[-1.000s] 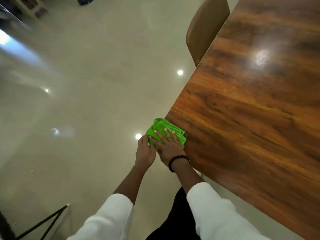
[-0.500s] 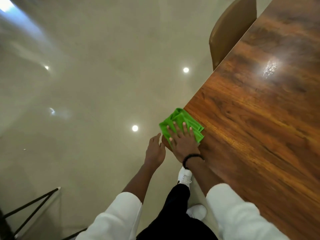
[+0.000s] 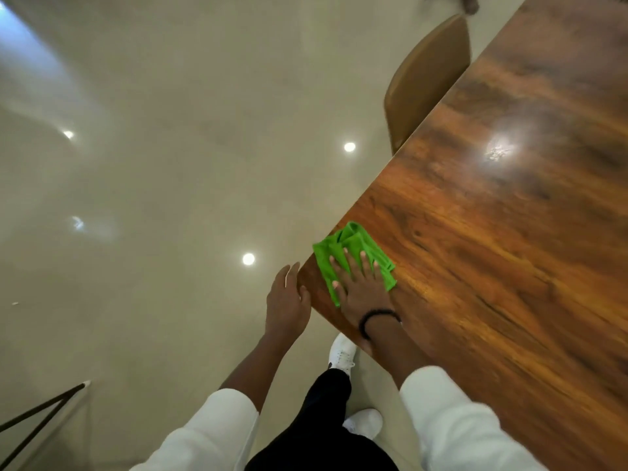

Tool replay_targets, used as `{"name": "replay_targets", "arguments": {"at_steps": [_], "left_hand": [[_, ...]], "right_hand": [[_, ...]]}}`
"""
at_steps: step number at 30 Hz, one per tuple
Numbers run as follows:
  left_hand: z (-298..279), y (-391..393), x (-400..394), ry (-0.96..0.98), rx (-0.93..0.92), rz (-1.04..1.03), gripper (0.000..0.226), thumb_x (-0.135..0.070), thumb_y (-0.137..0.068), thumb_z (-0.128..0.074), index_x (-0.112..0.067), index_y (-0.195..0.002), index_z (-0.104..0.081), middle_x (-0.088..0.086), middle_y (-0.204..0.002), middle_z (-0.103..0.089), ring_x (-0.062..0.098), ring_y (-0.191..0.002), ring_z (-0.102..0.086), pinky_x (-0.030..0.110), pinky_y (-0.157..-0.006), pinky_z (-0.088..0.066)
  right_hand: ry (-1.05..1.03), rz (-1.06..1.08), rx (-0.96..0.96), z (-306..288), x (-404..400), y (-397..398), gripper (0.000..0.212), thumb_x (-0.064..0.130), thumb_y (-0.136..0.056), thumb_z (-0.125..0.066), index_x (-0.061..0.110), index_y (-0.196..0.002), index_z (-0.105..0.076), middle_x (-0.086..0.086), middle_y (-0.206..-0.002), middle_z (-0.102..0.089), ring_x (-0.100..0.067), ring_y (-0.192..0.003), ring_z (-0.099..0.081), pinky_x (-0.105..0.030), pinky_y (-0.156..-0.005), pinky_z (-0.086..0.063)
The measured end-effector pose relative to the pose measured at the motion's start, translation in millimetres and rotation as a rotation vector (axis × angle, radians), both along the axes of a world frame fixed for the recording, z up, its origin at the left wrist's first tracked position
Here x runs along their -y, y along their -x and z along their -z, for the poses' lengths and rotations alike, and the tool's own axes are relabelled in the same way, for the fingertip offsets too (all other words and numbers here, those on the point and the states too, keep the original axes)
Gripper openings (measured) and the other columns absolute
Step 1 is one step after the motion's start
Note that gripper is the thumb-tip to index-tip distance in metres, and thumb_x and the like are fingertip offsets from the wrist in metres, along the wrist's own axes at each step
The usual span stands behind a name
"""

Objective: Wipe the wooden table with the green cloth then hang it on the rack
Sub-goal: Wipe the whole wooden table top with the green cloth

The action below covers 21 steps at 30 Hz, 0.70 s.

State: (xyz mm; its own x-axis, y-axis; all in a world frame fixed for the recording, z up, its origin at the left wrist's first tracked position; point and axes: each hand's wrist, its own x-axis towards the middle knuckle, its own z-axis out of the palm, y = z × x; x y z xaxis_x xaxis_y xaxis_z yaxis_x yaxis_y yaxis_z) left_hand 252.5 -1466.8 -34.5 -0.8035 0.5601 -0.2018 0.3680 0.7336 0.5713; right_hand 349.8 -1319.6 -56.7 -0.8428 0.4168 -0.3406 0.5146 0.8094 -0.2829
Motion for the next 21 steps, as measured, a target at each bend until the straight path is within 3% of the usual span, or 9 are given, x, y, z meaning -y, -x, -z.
{"name": "replay_targets", "arguments": {"at_steps": [2, 5, 12, 18, 21], "left_hand": [[-6.3, -13.4, -12.2, 0.020, -0.083, 0.131, 0.051, -0.018, -0.091, -0.048, -0.012, -0.142, -0.042, 0.013, -0.145, -0.043, 0.027, -0.134, -0.040, 0.041, -0.110, -0.036], [-17.7, -49.1, -29.7, 0.063, -0.067, 0.387, 0.051, -0.027, -0.092, -0.040, -0.013, -0.141, -0.043, 0.014, -0.146, -0.042, 0.030, -0.135, -0.039, 0.044, -0.111, -0.034], [-33.7, -146.4, -65.4, 0.151, -0.040, 0.878, 0.055, -0.026, -0.086, -0.044, -0.014, -0.140, -0.046, 0.013, -0.144, -0.044, 0.030, -0.132, -0.042, 0.041, -0.107, -0.035], [-34.2, -198.8, -75.2, 0.227, -0.024, 1.114, 0.052, -0.028, -0.095, -0.043, -0.019, -0.146, -0.037, 0.006, -0.152, -0.033, 0.024, -0.138, -0.034, 0.037, -0.112, -0.028], [-38.4, -216.3, -72.9, 0.263, -0.017, 1.176, 0.051, -0.030, -0.097, -0.046, -0.022, -0.146, -0.037, 0.003, -0.152, -0.032, 0.025, -0.134, -0.040, 0.039, -0.111, -0.033]], "right_hand": [[0.046, 0.013, 0.002, 1.3, 16.0, -42.9, 0.055, 0.049, -0.101, -0.016, 0.043, -0.153, 0.002, 0.011, -0.162, 0.009, -0.026, -0.148, 0.017, -0.047, -0.120, 0.008], [0.091, 0.102, 0.036, -3.8, 20.7, -105.4, 0.057, 0.055, -0.096, -0.009, 0.046, -0.152, -0.005, 0.017, -0.159, 0.006, -0.020, -0.146, 0.018, -0.047, -0.120, 0.006], [0.080, 0.550, 0.065, -21.0, 29.3, -254.0, 0.058, 0.061, -0.092, -0.005, 0.050, -0.149, -0.001, 0.018, -0.158, 0.007, -0.022, -0.148, 0.009, -0.049, -0.121, -0.001], [0.068, 0.910, 0.137, -22.8, 46.5, -344.0, 0.060, 0.063, -0.091, -0.002, 0.049, -0.148, 0.007, 0.014, -0.161, 0.006, -0.025, -0.150, 0.003, -0.046, -0.120, -0.005], [0.078, 1.051, 0.175, -23.8, 53.5, -386.1, 0.054, 0.057, -0.100, -0.013, 0.049, -0.146, 0.013, 0.012, -0.162, 0.008, -0.025, -0.150, 0.003, -0.047, -0.120, -0.005]]}}
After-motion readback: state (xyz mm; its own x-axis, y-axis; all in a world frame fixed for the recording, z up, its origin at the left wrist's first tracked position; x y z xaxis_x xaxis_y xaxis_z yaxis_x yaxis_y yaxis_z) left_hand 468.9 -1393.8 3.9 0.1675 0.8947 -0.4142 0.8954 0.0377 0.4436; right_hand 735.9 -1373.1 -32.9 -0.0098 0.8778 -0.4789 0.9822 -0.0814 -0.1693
